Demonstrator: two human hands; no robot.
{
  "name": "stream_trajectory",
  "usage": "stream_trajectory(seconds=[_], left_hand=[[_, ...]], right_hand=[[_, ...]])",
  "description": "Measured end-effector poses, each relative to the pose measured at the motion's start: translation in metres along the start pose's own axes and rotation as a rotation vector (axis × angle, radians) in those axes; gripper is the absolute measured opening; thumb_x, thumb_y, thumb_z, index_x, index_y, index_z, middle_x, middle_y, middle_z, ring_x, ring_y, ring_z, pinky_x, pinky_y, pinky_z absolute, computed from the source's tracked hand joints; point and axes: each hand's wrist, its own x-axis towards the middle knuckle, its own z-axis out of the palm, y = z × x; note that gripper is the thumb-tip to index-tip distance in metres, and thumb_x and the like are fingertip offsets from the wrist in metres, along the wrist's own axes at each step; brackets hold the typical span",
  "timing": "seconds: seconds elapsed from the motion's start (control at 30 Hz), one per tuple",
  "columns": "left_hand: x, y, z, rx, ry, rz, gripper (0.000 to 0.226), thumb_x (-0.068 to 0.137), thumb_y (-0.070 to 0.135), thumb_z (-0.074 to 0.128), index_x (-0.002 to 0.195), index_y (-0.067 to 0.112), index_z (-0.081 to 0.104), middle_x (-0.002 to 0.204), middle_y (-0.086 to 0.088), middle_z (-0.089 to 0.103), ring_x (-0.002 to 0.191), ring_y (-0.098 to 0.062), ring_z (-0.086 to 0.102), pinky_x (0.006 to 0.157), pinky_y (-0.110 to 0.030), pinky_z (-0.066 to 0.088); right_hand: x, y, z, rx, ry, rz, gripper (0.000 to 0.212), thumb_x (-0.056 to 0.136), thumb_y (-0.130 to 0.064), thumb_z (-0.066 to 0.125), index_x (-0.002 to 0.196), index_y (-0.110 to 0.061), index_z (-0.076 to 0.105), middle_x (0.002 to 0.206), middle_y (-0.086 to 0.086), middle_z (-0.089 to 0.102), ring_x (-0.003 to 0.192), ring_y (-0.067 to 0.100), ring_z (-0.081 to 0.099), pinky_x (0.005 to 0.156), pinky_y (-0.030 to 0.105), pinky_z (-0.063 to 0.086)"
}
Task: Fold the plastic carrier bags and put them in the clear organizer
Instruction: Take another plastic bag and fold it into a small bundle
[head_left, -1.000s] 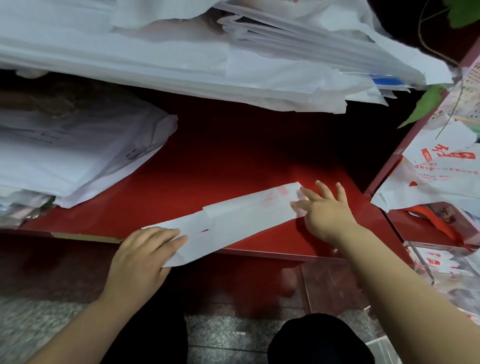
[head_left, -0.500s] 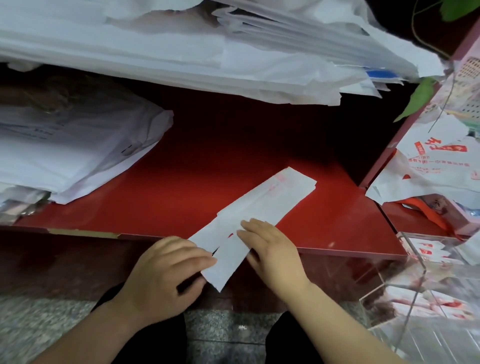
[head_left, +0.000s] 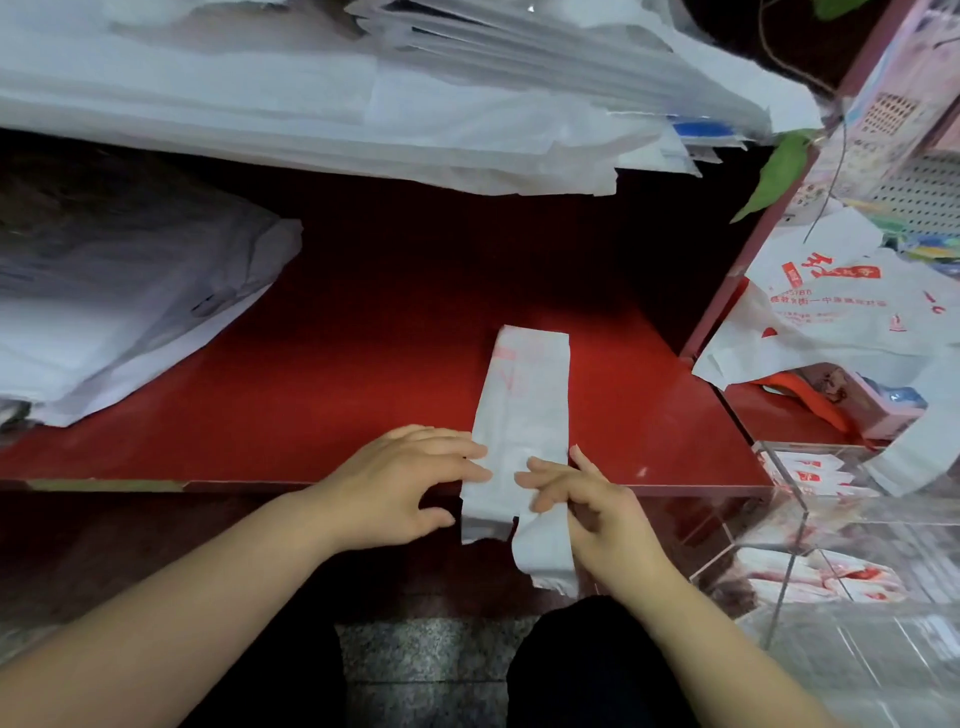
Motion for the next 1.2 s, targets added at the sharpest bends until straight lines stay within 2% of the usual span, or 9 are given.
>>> stream_trajectory(seconds=[0.17, 0.3, 0.4, 0.57, 0.7, 0.83, 0.93, 1.1, 1.2], left_hand=[[0.005, 0.001, 0.015, 0.080, 0.224, 0.192, 0.035, 0.068, 0.039, 0.062, 0.101, 0.027, 0.064, 0.108, 0.005, 0.067, 0.112, -0.009, 0.049, 0.101, -0.031, 0.036], [0.013, 0.005, 0.012, 0.065, 0.266, 0.218, 0.022, 0.062, 0.024, 0.068, 0.083, 0.018, 0.072, 0.094, 0.003, 0.071, 0.100, -0.007, 0.050, 0.097, -0.028, 0.029], [0.016, 0.009, 0.009, 0.058, 0.282, 0.235, 0.021, 0.072, 0.022, 0.053, 0.074, 0.015, 0.073, 0.085, 0.004, 0.072, 0.090, -0.006, 0.054, 0.091, -0.026, 0.035], [0.015, 0.016, 0.012, 0.059, 0.310, 0.232, 0.026, 0.073, 0.027, 0.050, 0.063, 0.018, 0.072, 0.076, 0.007, 0.072, 0.072, -0.008, 0.066, 0.074, -0.022, 0.043], [0.016, 0.024, 0.006, 0.017, 0.331, 0.166, 0.025, 0.073, 0.032, 0.049, 0.062, 0.023, 0.070, 0.062, 0.014, 0.067, 0.057, -0.003, 0.062, 0.055, -0.018, 0.044], [0.008, 0.024, 0.013, -0.395, 0.384, -0.166, 0.006, 0.071, 0.035, 0.059, 0.074, 0.031, 0.056, 0.079, 0.026, 0.063, 0.075, 0.001, 0.061, 0.062, -0.012, 0.043], [0.009, 0.026, 0.017, -0.514, 0.440, -0.309, 0.036, 0.077, 0.007, 0.069, 0.063, 0.032, 0.047, 0.070, 0.025, 0.061, 0.070, 0.004, 0.059, 0.067, -0.012, 0.042], [0.018, 0.022, 0.009, -0.638, 0.378, -0.404, 0.057, 0.079, -0.010, 0.056, 0.051, 0.039, 0.061, 0.071, 0.009, 0.063, 0.056, -0.003, 0.051, 0.065, -0.017, 0.042], [0.022, 0.025, 0.004, -0.550, 0.269, -0.349, 0.037, 0.086, -0.009, 0.050, 0.088, 0.018, 0.075, 0.086, 0.019, 0.058, 0.083, 0.010, 0.052, 0.075, 0.005, 0.031]], right_hand=[[-0.002, 0.005, -0.008, -0.230, -0.123, -0.128, 0.023, 0.073, -0.019, 0.044, 0.080, -0.011, 0.065, 0.116, -0.008, 0.054, 0.122, 0.004, 0.040, 0.109, 0.009, 0.010], [-0.004, 0.011, -0.009, -0.213, -0.106, -0.108, 0.006, 0.073, -0.006, 0.061, 0.077, -0.007, 0.065, 0.116, -0.015, 0.053, 0.122, -0.010, 0.036, 0.107, 0.006, 0.012], [-0.004, 0.010, -0.011, -0.138, -0.101, -0.052, 0.020, 0.071, -0.002, 0.059, 0.084, -0.017, 0.062, 0.115, -0.020, 0.053, 0.120, -0.020, 0.035, 0.107, 0.006, 0.014], [-0.008, 0.013, -0.011, -0.519, -0.053, -0.295, 0.035, 0.076, -0.017, 0.050, 0.111, -0.017, 0.049, 0.120, 0.002, 0.059, 0.121, 0.006, 0.042, 0.111, 0.024, 0.020], [-0.005, 0.012, -0.010, -0.590, 0.130, -0.368, 0.022, 0.073, -0.014, 0.050, 0.091, -0.014, 0.062, 0.096, 0.007, 0.071, 0.099, 0.013, 0.054, 0.093, 0.031, 0.039], [0.001, -0.005, -0.016, -0.286, 0.080, -0.061, 0.029, 0.071, -0.032, 0.055, 0.084, -0.015, 0.075, 0.090, -0.006, 0.072, 0.098, 0.008, 0.055, 0.080, 0.015, 0.044], [0.010, -0.016, -0.022, 0.001, 0.019, 0.202, 0.014, 0.076, -0.017, 0.061, 0.065, -0.024, 0.066, 0.071, -0.019, 0.066, 0.067, -0.003, 0.057, 0.062, 0.014, 0.041], [0.053, -0.015, -0.030, 0.031, 0.012, 0.470, 0.040, 0.084, 0.002, 0.052, 0.051, -0.021, 0.053, 0.042, -0.011, 0.048, 0.047, 0.003, 0.041, 0.053, 0.024, 0.033], [0.077, -0.015, -0.028, -0.121, -0.073, 0.596, 0.046, 0.087, -0.012, 0.052, 0.045, -0.019, 0.033, 0.041, -0.007, 0.032, 0.046, 0.013, 0.029, 0.049, 0.026, 0.023]])
